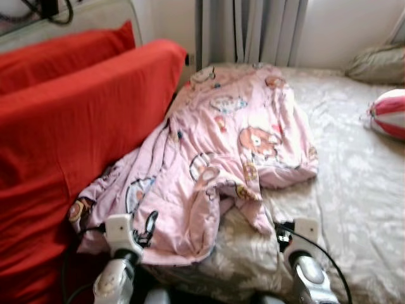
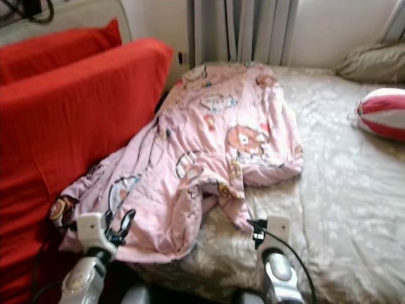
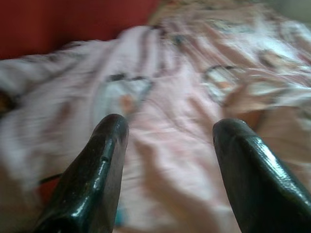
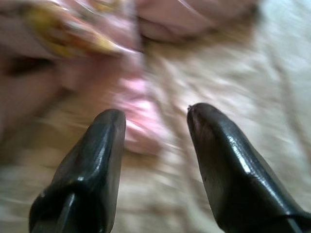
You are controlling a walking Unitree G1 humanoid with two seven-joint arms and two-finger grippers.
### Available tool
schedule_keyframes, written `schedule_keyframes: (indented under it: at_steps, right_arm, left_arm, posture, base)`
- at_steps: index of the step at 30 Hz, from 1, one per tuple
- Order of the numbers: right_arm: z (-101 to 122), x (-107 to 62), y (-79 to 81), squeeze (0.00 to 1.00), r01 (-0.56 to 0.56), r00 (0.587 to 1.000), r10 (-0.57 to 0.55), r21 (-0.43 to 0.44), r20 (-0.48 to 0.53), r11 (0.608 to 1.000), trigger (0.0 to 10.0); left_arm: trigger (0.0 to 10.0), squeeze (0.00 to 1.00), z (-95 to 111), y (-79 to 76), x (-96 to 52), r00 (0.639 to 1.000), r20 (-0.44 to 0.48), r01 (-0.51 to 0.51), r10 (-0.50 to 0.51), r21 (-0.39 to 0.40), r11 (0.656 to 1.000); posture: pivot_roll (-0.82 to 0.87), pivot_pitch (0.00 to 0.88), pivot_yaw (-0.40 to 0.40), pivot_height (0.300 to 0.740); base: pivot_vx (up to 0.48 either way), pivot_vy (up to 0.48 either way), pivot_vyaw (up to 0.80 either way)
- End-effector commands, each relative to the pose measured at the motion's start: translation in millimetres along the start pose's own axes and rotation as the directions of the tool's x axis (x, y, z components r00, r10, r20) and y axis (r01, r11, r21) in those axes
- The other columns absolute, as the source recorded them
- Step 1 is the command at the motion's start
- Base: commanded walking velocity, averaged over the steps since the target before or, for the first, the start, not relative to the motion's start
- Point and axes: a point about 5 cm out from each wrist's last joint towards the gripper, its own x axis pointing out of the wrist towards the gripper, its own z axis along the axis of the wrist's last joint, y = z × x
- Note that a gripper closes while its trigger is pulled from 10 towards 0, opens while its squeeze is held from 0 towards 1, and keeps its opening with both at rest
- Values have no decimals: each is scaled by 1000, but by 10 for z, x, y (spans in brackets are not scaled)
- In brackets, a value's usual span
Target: Clean up the room
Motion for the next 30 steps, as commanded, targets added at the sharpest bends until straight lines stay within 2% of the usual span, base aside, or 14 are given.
schedule_keyframes:
  at_steps: [1, 26, 27, 28, 30]
  right_arm:
    - [-24, -5, -38, 0, 8, 1000, -8, -19, -18, 1000, 10000]
    - [-15, 3, -48, 0, 15, 1000, -15, -5, -22, 1000, 10000]
    - [127, 88, -41, 0, -8, 999, 5, -88, -35, 996, 10000]
    - [319, 185, -44, 0, -25, 999, 16, -197, -50, 980, 10000]
    - [413, 218, -41, 0, -26, 999, 19, -209, -32, 978, 10000]
  left_arm:
    - [10000, 0, 17, -28, 10, 1000, 9, 4, -4, -1, 1000]
    - [10000, 0, 21, -31, 9, 1000, 10, 6, -6, 0, 1000]
    - [10000, 0, 233, -60, -58, 997, 68, 33, -34, 19, 999]
    - [10000, 0, 525, -144, -182, 987, 139, 75, -80, 41, 996]
    - [10000, 0, 604, -179, -186, 983, 160, 87, -93, 44, 995]
  posture:
    - [72, 0, 26, 607]
    - [75, 0, 27, 607]
    - [184, 164, 83, 607]
    - [184, 168, 83, 607]
    - [187, 180, 84, 607]
  base:
    - [0, 0, 0]
    - [0, 0, 0]
    - [0, 0, 0]
    - [0, 0, 0]
    - [0, 0, 0]
